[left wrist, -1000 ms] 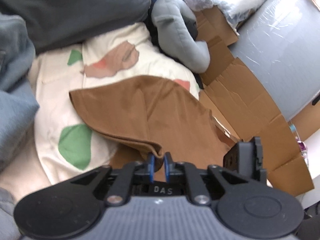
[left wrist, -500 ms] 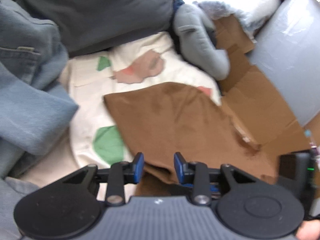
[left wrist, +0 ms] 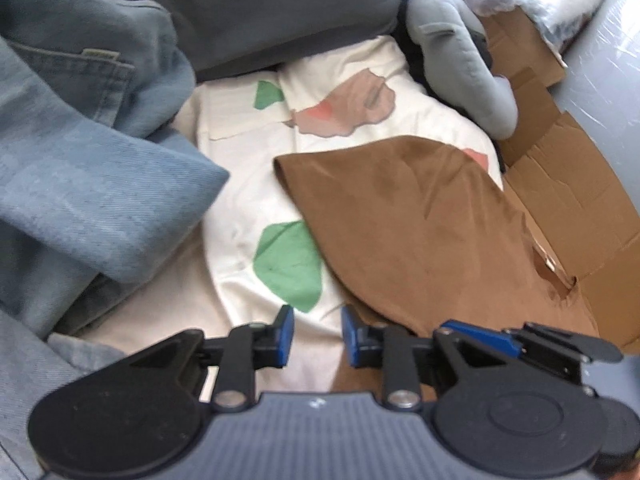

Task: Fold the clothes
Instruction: 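Move the open left tool to the folded sleeve edge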

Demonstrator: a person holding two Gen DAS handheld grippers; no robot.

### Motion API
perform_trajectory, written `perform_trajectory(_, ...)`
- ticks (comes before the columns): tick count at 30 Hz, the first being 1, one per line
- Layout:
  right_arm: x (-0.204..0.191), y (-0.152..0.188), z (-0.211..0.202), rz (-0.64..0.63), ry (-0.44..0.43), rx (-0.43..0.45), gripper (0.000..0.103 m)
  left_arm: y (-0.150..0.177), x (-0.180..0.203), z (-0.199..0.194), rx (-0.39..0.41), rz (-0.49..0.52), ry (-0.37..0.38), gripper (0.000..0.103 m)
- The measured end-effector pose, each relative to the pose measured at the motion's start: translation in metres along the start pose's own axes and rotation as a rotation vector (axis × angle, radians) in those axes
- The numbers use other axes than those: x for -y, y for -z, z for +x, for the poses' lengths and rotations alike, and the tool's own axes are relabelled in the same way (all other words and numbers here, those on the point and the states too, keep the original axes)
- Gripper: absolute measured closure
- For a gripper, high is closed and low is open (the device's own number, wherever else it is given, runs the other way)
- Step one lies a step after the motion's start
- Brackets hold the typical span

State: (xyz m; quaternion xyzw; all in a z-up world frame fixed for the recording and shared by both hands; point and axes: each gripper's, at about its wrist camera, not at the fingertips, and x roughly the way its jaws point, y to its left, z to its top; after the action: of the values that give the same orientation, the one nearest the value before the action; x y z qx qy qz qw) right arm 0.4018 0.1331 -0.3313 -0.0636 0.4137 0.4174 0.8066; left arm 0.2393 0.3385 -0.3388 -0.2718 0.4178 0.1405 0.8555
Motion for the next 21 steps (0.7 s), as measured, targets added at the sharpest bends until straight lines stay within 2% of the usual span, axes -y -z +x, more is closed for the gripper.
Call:
perform_trajectory(6, -0.006, 0.000, 0.010, -0.055, 0.026, -0.006, 0.048, -0.003, -0.004, 0.002, 0.003, -0.012, 0.005, 0.079)
perform_trajectory(12, -0.008, 0.003, 0.032, -0.116, 0.079, -0.055, 0.052, -0.014, -0.004, 0.001, 0.031, -0.013, 0.017, 0.079)
perform_trajectory(14, -0.009, 0.005, 0.033, -0.135, 0.090, -0.056, 0.061, -0.019, -0.002, 0.004, 0.041, -0.013, 0.023, 0.078)
perform_trajectory(16, -0.006, 0.005, 0.031, -0.118, 0.089, -0.055, 0.078, -0.025, 0.000, 0.008, 0.053, -0.016, 0.030, 0.077)
perform_trajectory(18, -0.002, 0.006, 0.028, -0.101, 0.087, -0.054, 0.087, -0.031, 0.001, 0.013, 0.064, -0.022, 0.042, 0.072)
perform_trajectory(19, -0.001, 0.006, 0.026, -0.093, 0.086, -0.054, 0.089, -0.034, 0.002, 0.017, 0.064, -0.023, 0.048, 0.065)
perform_trajectory(21, 0.003, 0.006, 0.023, -0.077, 0.084, -0.054, 0.092, -0.038, 0.003, 0.025, 0.061, -0.024, 0.049, 0.059)
